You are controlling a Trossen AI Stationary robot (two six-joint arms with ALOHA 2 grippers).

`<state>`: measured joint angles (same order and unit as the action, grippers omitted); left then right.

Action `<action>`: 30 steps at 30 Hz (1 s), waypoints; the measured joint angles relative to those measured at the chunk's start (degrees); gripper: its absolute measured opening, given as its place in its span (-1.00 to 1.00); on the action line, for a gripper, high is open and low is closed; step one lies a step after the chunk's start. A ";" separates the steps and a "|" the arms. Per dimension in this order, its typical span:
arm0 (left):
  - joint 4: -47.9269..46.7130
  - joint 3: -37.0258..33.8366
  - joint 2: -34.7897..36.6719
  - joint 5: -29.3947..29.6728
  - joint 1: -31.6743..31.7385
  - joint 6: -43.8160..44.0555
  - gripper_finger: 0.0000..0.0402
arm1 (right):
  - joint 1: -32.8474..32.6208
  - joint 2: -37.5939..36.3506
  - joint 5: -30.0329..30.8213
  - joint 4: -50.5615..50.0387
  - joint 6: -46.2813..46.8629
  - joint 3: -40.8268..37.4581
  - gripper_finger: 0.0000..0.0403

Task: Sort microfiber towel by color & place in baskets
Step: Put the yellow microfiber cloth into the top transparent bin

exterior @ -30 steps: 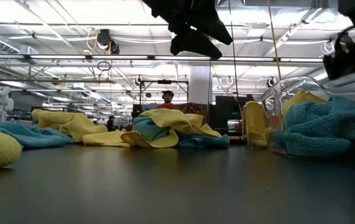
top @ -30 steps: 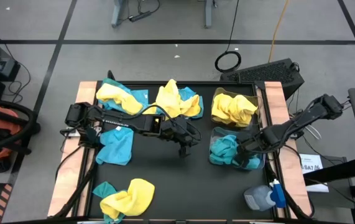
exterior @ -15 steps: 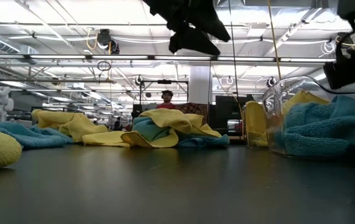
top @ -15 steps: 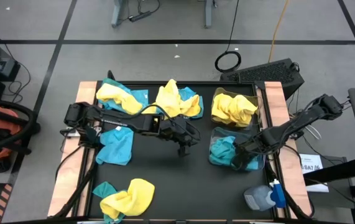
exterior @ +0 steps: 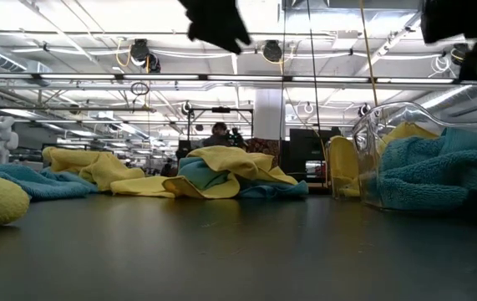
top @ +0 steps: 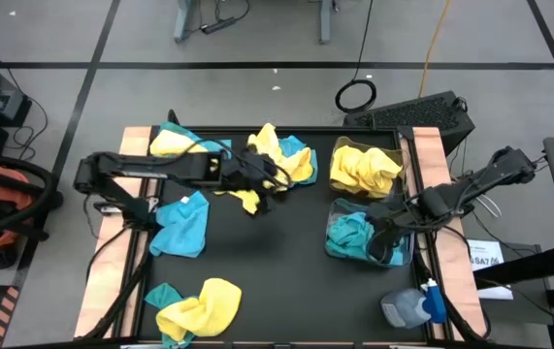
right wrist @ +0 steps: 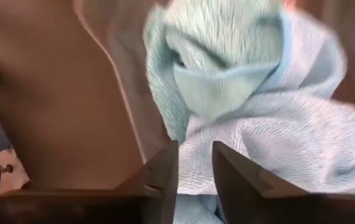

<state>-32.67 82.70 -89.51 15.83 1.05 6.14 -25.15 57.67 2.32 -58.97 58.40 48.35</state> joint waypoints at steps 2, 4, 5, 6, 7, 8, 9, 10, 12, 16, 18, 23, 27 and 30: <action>-3.25 0.00 2.04 3.53 0.97 -1.01 0.11 | 0.00 -0.04 2.47 -0.85 -1.51 2.72 -0.44; -7.10 0.00 3.74 6.45 2.29 -1.18 0.11 | 0.00 0.00 5.14 -1.26 -3.36 5.47 -0.35; -8.12 0.00 4.12 7.18 3.01 -1.46 0.11 | 0.00 -0.02 6.50 -1.35 -4.50 6.92 -0.30; -9.18 0.02 4.50 7.22 3.88 -1.85 0.11 | 0.00 -0.02 8.17 -1.33 -5.62 8.33 -0.26; -10.85 0.02 4.71 7.20 4.80 -2.19 0.11 | 0.00 -0.02 9.90 -1.26 -6.78 9.67 -0.22; -12.38 -0.02 4.71 7.20 5.66 -2.29 0.11 | 0.00 -0.02 11.78 -1.28 -7.93 11.08 -0.18; -13.16 -0.02 4.72 7.18 6.53 -2.39 0.11 | 0.00 -0.02 13.66 -1.27 -9.18 12.53 -0.14; -13.83 -0.02 4.43 7.17 7.46 -2.41 0.11 | 0.00 -0.02 15.65 -1.20 -10.62 13.97 -0.10; -15.37 -0.02 3.43 6.45 9.32 -2.52 0.11 | 0.00 -0.02 19.51 -1.01 -13.34 16.82 -0.03; -16.03 -0.04 0.20 3.07 12.45 -3.46 0.11 | 0.00 -0.02 26.08 0.24 -18.17 21.72 0.08; -15.70 -0.04 -1.52 1.21 13.76 -5.20 0.11 | 0.00 -0.02 28.26 1.93 -20.53 23.57 0.14; -14.05 -0.04 -7.15 -2.27 16.44 -8.64 0.11 | -0.01 -0.02 29.29 8.11 -27.47 25.74 0.24; -10.17 -0.04 -11.51 -5.74 18.59 -11.01 0.11 | -0.09 -0.02 29.07 11.53 -30.66 25.74 0.26; -7.56 -0.07 -14.45 -7.55 20.04 -11.45 0.11 | -0.09 -0.02 29.07 11.25 -30.72 25.74 0.25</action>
<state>-40.23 82.63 -103.96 8.28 21.10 -5.31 -25.23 57.65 31.39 -47.72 27.68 74.08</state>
